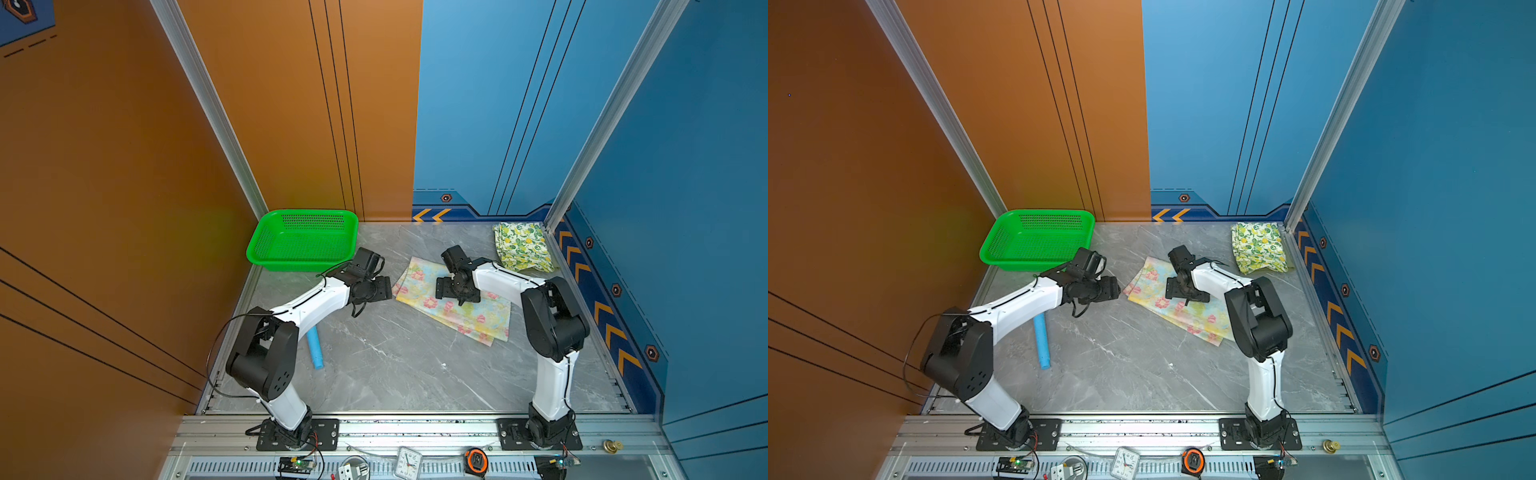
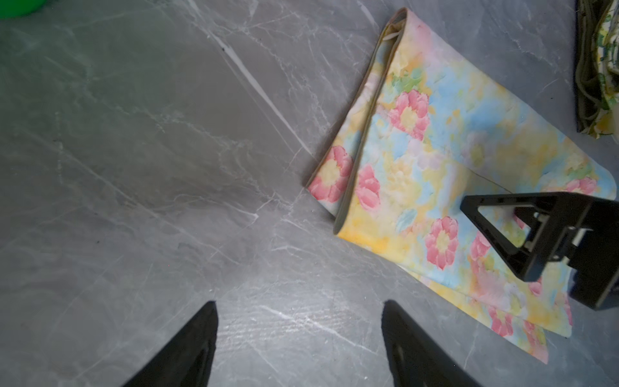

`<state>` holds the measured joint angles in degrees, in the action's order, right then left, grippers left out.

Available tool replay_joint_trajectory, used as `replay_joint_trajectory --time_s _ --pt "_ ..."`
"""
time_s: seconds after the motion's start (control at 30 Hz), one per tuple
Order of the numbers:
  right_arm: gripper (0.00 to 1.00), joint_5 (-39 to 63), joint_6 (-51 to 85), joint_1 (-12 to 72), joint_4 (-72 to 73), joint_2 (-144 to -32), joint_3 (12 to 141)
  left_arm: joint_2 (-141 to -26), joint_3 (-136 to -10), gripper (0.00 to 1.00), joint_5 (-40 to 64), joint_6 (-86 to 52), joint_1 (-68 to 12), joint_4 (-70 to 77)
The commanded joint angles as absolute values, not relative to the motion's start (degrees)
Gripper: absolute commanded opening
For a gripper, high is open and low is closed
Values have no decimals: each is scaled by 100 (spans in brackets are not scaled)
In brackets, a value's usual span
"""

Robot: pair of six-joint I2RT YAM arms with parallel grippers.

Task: Fold and stack skirts
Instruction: Rotate the skirt at the center of the table.

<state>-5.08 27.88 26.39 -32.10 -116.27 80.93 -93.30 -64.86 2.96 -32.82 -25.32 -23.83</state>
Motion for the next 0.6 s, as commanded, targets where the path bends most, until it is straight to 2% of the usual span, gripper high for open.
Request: replay_joint_trajectory --time_s 0.0,0.33,0.57 --pt "97 -505 2000 2910 -3512 -12121 8549 -8979 -6248 78 97 -3350 -2325 -2627" --pt "94 -129 20 3445 -3876 -12403 8980 -8898 -6177 78 74 -3310 -2185 -2879" --pt "94 -241 -21 3288 -3594 -12011 9270 -9086 -6070 74 90 -3384 -2405 -2892"
